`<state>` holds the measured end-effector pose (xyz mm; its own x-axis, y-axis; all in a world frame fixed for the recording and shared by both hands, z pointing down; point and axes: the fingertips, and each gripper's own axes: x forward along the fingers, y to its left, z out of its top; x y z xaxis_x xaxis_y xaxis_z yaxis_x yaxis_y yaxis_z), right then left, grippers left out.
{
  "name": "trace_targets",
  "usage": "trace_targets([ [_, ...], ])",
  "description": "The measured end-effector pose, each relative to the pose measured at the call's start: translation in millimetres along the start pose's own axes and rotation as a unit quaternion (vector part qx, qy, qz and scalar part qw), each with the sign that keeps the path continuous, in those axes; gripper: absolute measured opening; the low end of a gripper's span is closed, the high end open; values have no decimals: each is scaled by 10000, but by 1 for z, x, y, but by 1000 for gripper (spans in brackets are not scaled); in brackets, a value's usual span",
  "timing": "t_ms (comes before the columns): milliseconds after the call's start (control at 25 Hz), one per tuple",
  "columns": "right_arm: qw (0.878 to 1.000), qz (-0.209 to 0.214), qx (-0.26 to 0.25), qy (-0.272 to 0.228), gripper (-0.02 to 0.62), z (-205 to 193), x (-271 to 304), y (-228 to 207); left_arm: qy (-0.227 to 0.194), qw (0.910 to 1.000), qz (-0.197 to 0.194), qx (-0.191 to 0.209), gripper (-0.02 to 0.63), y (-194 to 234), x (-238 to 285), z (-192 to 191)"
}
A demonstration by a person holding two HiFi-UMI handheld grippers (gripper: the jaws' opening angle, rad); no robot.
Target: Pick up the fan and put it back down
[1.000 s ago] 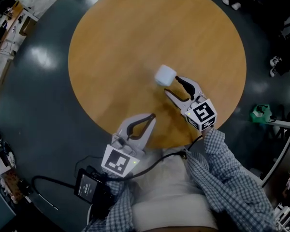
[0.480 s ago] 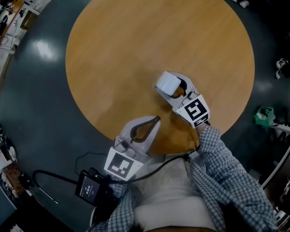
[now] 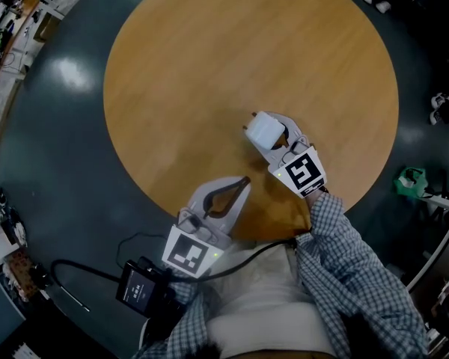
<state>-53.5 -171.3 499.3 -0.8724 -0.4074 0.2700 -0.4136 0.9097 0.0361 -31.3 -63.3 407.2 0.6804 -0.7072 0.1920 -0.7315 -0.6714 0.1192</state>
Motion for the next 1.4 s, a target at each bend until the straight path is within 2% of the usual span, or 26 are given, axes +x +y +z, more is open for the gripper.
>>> trace_targets([
  [280,10000,-42,36,-26,121,12,-2,1,-127,9997,88,-180,0,7,-1,6],
  [880,9982,-553,151,-190,121,71,-36,-11,-594,9980,-221,33,0,-2,3,53],
  [1200,9966,-775,268,-74,121,78,-53,-11,-830,9956,-392,207,0,-11,5,72],
  [1400,9952,-939,259,-30,121,71,-73,-17,-836,9951,-446,285,0,-22,9,73],
])
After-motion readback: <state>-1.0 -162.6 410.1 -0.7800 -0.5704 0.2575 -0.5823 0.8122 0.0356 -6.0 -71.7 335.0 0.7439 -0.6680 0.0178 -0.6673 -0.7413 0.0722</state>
